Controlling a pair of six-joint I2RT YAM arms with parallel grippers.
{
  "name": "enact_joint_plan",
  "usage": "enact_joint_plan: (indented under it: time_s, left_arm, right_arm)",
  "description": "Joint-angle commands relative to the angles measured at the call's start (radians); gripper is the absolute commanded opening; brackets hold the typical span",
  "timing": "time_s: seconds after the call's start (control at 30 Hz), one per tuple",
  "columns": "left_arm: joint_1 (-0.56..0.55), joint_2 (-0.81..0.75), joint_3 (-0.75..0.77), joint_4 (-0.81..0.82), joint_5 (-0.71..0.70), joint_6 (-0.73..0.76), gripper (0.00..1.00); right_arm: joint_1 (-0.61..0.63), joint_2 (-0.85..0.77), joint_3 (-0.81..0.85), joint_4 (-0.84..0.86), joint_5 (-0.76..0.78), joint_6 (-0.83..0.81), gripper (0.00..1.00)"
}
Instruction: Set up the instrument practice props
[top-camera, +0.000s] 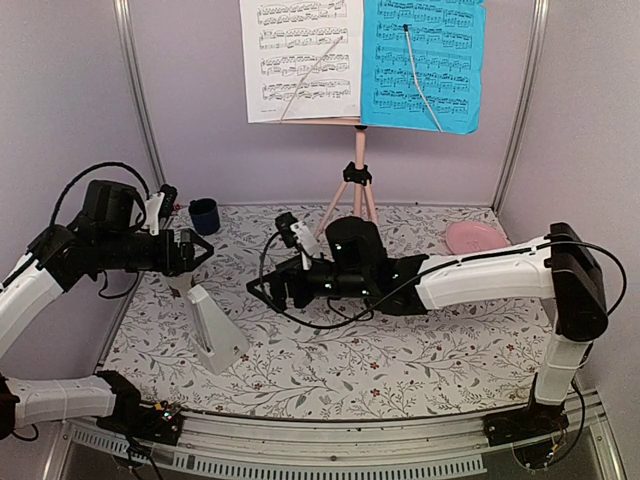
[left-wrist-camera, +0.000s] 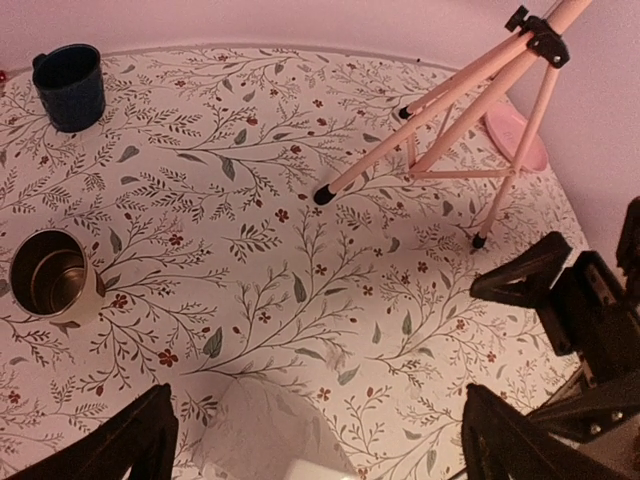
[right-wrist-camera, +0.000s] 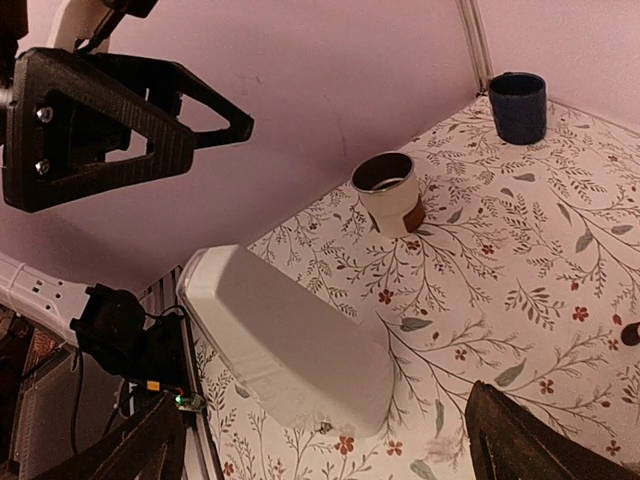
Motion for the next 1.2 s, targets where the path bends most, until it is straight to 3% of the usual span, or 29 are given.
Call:
enact_joint_plan:
  time_s: [0.0, 0.2, 0.53, 0.63, 0.93, 1.17]
  left_arm:
    - [0.016, -0.014, -0.017, 0.005, -0.057, -0.041, 0.99]
    - [0.025, -0.037, -0.027, 0.048, -0.055, -0.045, 0.99]
    - [0.027, -0.066, -0.051, 0.117, -0.019, -0.05, 0.99]
    - [0.027, -0.07, -0.064, 0.137, -0.005, -0.052, 0.99]
    - [0.027, -0.059, -0.085, 0.185, 0.029, -0.054, 0.99]
    - [0.027, -0.055, -0.096, 0.217, 0.049, -0.055, 0.99]
  right_arm:
    - [0.078, 0.14, 0.19, -0.028, 0.087, 0.002, 0.99]
    - [0.132, 0.306, 0.418, -0.106, 0.097, -0.013, 0.99]
    - [0.178, 0.518, 0.663, -0.246, 0.283, -0.026, 0.99]
    - [0.178, 0.524, 0.668, -0.228, 0.282, -0.037, 0.99]
    - [0.178, 0.563, 0.632, -0.188, 0.144, -0.163, 0.84]
    - [0.139, 0.429, 0.488, -0.139, 0.088, -0.233, 0.69]
